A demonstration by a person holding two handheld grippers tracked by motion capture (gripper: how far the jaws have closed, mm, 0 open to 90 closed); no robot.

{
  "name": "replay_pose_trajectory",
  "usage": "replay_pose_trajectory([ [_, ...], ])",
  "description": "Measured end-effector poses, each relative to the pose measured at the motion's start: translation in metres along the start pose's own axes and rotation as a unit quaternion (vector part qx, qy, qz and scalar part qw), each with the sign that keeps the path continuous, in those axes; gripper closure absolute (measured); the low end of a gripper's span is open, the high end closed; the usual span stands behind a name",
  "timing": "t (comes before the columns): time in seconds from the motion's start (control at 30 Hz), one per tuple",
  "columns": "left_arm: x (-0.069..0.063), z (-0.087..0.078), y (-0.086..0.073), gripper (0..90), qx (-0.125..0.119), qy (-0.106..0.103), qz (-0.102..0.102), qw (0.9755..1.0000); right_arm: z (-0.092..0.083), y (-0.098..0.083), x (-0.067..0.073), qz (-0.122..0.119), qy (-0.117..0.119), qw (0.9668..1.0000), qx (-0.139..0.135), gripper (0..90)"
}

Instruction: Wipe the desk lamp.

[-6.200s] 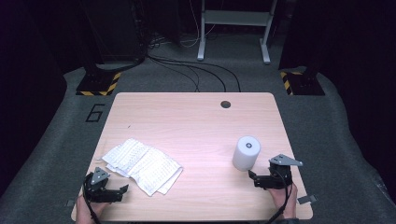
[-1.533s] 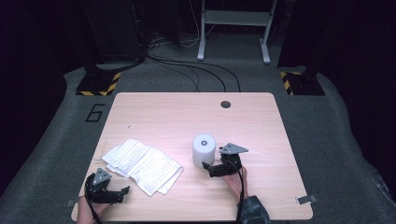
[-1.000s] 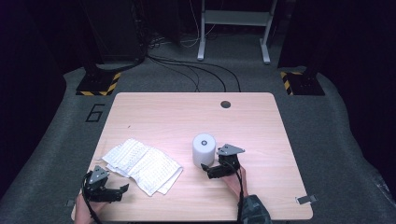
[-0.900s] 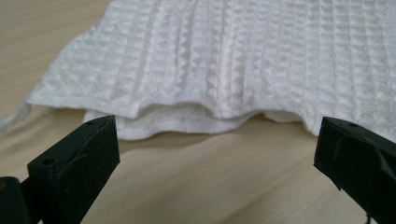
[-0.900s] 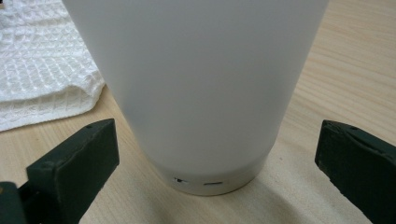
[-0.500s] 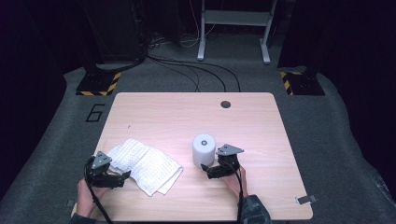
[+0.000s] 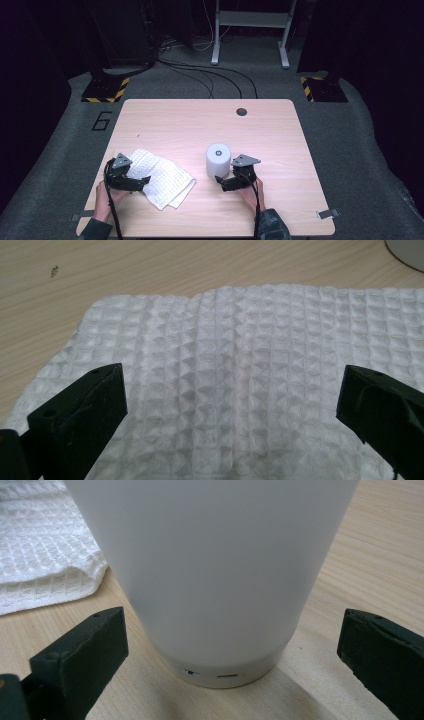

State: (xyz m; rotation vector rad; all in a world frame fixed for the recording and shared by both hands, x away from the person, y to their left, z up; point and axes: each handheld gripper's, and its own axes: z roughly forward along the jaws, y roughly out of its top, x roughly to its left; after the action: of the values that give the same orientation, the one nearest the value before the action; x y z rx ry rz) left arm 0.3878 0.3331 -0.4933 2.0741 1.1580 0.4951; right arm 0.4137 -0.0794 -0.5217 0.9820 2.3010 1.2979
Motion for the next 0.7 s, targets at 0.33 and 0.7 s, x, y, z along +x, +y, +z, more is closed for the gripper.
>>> replay_pose_trajectory([
  [0.33, -0.01, 0.028, 0.006, 0.0, 0.022, -0.009, 0.011, 0.9997, 0.0, 0.0, 0.0, 0.001, -0.001, 1.0, 0.0, 0.0],
  [0.7, -0.019, 0.047, 0.001, 0.0, 0.043, -0.001, 0.015, 0.9989, 0.0, 0.0, -0.001, 0.001, -0.003, 1.0, -0.006, 0.0],
])
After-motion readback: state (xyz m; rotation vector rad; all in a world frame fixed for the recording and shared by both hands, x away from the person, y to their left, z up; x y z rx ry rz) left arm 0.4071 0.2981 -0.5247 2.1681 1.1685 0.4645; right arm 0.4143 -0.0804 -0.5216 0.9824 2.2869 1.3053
